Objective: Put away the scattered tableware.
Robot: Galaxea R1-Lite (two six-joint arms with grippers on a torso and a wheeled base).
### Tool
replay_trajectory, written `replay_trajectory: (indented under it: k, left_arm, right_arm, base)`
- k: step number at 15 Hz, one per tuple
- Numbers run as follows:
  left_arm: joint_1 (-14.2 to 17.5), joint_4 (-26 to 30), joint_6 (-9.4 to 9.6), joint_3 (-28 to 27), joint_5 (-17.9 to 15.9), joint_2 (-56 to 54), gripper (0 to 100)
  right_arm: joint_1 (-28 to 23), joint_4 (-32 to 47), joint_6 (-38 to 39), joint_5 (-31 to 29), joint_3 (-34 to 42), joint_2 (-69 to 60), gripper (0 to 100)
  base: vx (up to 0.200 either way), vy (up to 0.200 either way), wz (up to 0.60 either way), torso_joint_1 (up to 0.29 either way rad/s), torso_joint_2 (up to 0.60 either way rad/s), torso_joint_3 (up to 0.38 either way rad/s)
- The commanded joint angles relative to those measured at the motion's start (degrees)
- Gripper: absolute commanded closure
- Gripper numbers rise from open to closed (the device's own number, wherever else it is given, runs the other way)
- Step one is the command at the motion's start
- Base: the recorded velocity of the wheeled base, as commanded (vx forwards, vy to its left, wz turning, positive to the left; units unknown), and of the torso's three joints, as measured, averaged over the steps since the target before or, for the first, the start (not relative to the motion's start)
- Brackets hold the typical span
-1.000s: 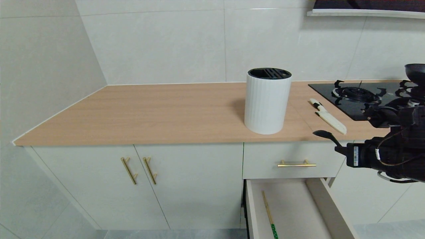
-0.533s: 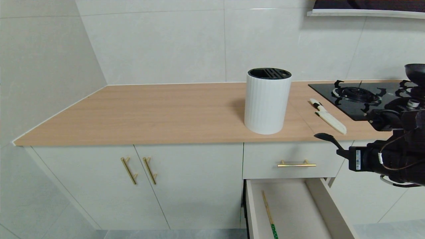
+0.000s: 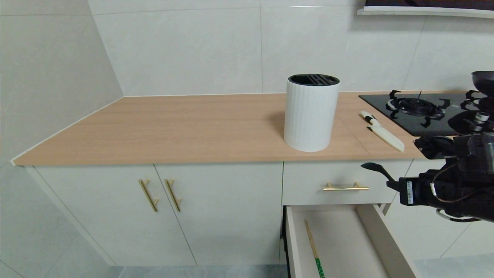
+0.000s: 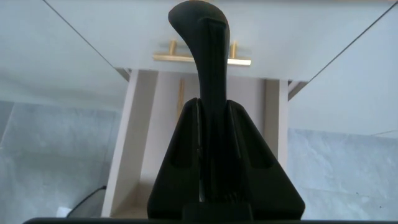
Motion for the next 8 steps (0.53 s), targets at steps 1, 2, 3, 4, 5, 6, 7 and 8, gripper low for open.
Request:
replay_trajectory:
  k: [1,2,3,4,5,6,7,8]
  left_arm:
    - [0.00,0.04,-0.01,0.01,0.01,0.00,0]
    - [0.00,0.04,-0.01,0.01,0.01,0.00,0]
    - [0.00,0.13,-0.01,0.01,0.01,0.00,0]
    - [0.00,0.13,-0.01,0.01,0.01,0.00,0]
    - [0.00,0.04,-0.01,0.01,0.01,0.00,0]
    - [0.00,0.04,-0.01,0.01,0.01,0.00,0]
    - [0.00,0.13,-0.01,0.01,0.01,0.00,0]
    - [0.00,0.04,-0.01,0.01,0.01,0.00,0]
  right_arm:
    - [0.03,0.01,-0.01,0.01,0.03,0.86,100]
    - [0.03,0.01,-0.01,0.01,0.03,0.86,100]
    - [0.03,0.01,-0.01,0.01,0.03,1.04,100]
    - [0.03,0.01,-0.10,0.01,0.03,1.21,100]
    - [0.03,0.01,-0.01,0.01,0.03,1.56,100]
    - [0.03,0.01,-0.10,0.01,0.03,1.65,100]
    - [0.03,0.01,-0.10,-0.08,0.03,2.00,100]
    - [0.03,0.01,-0.10,-0.08,0.03,2.09,100]
  base:
    - [0.000,0.000,0.00,-0.173,0.43,0.251]
    - [0.000,0.000,0.00,-0.183,0.46,0.271]
    - [0.000,0.000,0.00,-0.188,0.46,0.271]
    - [0.000,0.000,0.00,-0.178,0.47,0.276]
    - [0.000,0.000,0.00,-0.183,0.48,0.295]
    - [0.000,0.000,0.00,-0.173,0.47,0.286]
    - [0.000,0.000,0.00,-0.178,0.47,0.300]
    - [0.000,0.000,0.00,-0.159,0.46,0.290]
